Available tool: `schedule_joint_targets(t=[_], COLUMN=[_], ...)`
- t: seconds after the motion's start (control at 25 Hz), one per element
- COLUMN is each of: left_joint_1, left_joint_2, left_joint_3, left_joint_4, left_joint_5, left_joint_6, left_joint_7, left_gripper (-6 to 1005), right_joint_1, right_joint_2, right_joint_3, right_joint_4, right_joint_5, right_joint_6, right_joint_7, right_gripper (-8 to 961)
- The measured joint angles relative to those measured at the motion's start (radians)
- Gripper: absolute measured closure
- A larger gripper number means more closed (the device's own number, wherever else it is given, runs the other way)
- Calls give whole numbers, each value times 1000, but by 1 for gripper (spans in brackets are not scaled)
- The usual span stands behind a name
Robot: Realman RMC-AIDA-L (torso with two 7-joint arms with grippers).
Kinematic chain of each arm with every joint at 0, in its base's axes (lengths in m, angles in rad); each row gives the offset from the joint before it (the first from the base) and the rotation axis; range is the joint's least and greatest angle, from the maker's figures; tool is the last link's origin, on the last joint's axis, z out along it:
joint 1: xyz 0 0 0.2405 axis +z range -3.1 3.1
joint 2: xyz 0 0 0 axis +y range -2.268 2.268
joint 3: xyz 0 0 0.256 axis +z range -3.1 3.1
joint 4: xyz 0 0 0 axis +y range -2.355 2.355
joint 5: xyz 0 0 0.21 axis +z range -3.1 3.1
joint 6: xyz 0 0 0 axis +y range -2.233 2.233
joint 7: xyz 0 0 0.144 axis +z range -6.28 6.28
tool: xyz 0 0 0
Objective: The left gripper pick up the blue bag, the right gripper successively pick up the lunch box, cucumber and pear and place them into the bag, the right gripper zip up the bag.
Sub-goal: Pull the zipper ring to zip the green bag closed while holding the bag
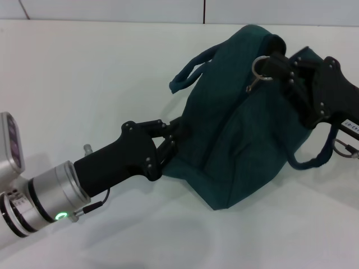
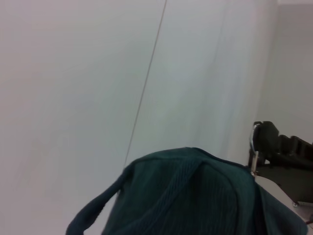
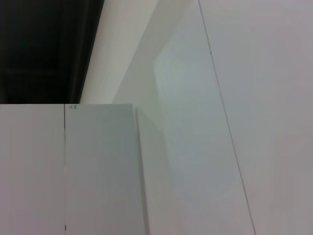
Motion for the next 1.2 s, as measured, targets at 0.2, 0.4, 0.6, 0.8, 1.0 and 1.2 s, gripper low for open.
schedule_joint_targets(t=[0.2, 0.4, 0.6, 0.8, 1.0, 1.2], left_joint_1=[8, 16, 20, 27, 67, 87], left_joint_2=[2, 2, 2, 7, 10, 15], left_joint_3=[5, 6, 6, 6, -2, -38], left_joint_4=[1, 1, 0, 4, 64, 113], left_joint_5=[14, 45, 51, 51, 45, 38], left_joint_6=[2, 0, -1, -3, -2, 1], left_joint_7=[22, 62, 79, 90, 95, 69], left_gripper=[901, 930, 937, 936, 938, 939], right_joint_1=[-4, -10, -11, -15, -19, -35], right_joint_2=[0, 0, -1, -4, -8, -12], right_joint_3=[3, 4, 4, 11, 28, 24], right_joint_4=[0, 1, 2, 8, 39, 64], right_joint_5=[29, 62, 84, 103, 108, 96], right_joint_6=[0, 0, 0, 8, 8, -43], right_joint_7=[0, 0, 0, 0, -1, -1], right_gripper=[950, 950, 950, 950, 950, 950])
